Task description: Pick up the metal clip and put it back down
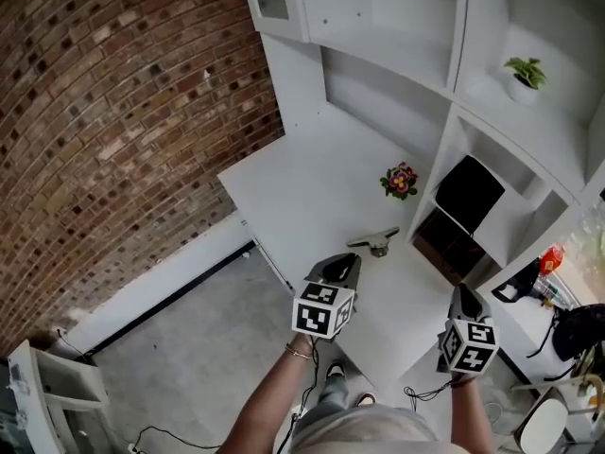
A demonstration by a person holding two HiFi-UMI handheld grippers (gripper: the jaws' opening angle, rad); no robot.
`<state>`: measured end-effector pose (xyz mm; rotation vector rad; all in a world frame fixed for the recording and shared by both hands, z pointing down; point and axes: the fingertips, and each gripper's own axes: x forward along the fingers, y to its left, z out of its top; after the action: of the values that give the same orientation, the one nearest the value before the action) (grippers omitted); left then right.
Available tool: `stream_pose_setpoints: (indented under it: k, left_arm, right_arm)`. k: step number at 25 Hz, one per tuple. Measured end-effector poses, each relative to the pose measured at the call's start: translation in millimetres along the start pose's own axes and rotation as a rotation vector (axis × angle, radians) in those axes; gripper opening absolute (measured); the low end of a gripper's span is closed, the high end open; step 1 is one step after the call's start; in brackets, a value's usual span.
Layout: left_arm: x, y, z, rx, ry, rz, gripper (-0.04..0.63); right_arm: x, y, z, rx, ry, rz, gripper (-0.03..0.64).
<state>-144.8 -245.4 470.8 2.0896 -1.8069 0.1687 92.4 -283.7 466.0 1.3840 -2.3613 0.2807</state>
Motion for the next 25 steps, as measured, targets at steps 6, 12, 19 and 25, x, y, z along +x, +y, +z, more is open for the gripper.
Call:
stream_pose_setpoints:
  k: [6,12,19,25]
  left_arm:
    - [-47,0,0,-0.078,-0.13,0.132,0.011]
    - [-70,0,-13,-0.108,-0.161,0.227,0.011]
    - [-83,3,-15,-0.104,-0.157,0.261,0.011]
    - [-85,5,-15,-0.104,-0.158,0.282,0.011]
  right_arm:
    - [-10,14,22,-0.101,-0.053,0.072,0.0]
    - [-11,18,23,-0.09,-0.064,0.091,0.0]
    - [-18,36,23,-0.058,-0.092,0.154,0.0]
    - [-22,33,26,-0.031,-0.109,0.142,0.0]
